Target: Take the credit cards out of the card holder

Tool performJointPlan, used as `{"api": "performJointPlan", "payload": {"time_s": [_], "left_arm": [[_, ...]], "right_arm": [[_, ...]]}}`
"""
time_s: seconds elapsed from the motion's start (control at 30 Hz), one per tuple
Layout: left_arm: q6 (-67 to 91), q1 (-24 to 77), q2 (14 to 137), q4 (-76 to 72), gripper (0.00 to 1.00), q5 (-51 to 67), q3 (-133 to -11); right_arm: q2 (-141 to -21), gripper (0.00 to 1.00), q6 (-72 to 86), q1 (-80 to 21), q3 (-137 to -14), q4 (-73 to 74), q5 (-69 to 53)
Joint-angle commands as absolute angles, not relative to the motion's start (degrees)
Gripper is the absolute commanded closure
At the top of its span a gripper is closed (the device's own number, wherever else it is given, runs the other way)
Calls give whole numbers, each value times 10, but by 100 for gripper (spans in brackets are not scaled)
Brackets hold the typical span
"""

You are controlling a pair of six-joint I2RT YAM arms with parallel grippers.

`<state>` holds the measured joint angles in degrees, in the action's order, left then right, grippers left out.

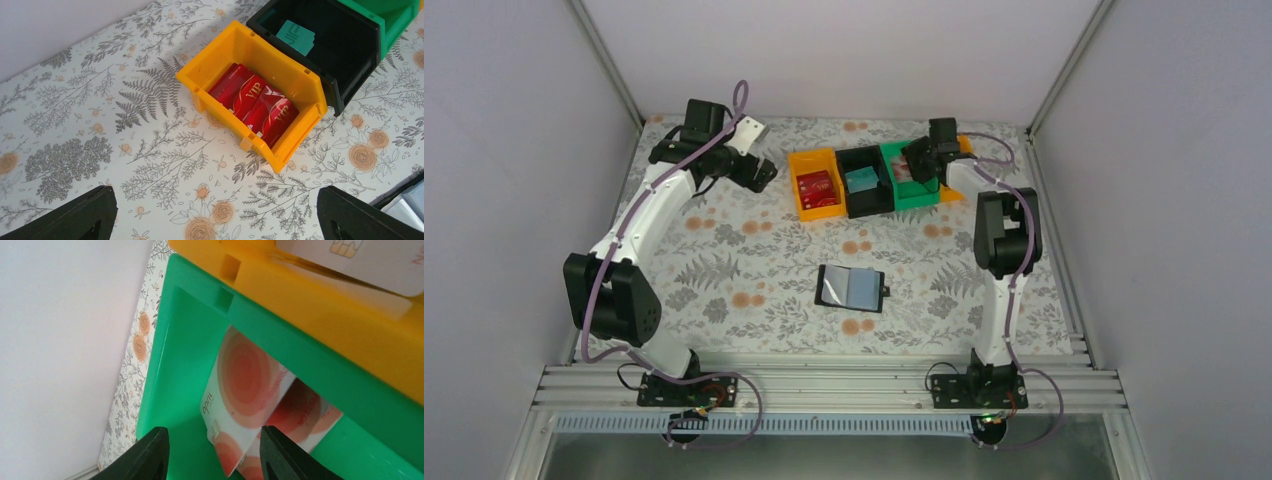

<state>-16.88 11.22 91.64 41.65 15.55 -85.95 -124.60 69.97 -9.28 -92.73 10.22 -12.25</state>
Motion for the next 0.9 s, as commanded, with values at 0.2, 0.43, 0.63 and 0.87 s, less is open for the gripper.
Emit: {"api": "performJointPlan", "payload": {"time_s": [0.2,0.43,0.63,0.87], "left_arm": [[-159,109,917,411,0,167,-862],[-160,108,909,418,0,197,-852],[-170,118,894,425,2,252,-819],[-135,225,874,393,4,302,-698]], "right_arm": [[-1168,48,694,-97,-911,148,-88],[-1121,50,502,-117,-958,207,-82],[-1013,50,324,-188,-912,334,-27],[-911,53,307,-283,-685,376,-54]]}}
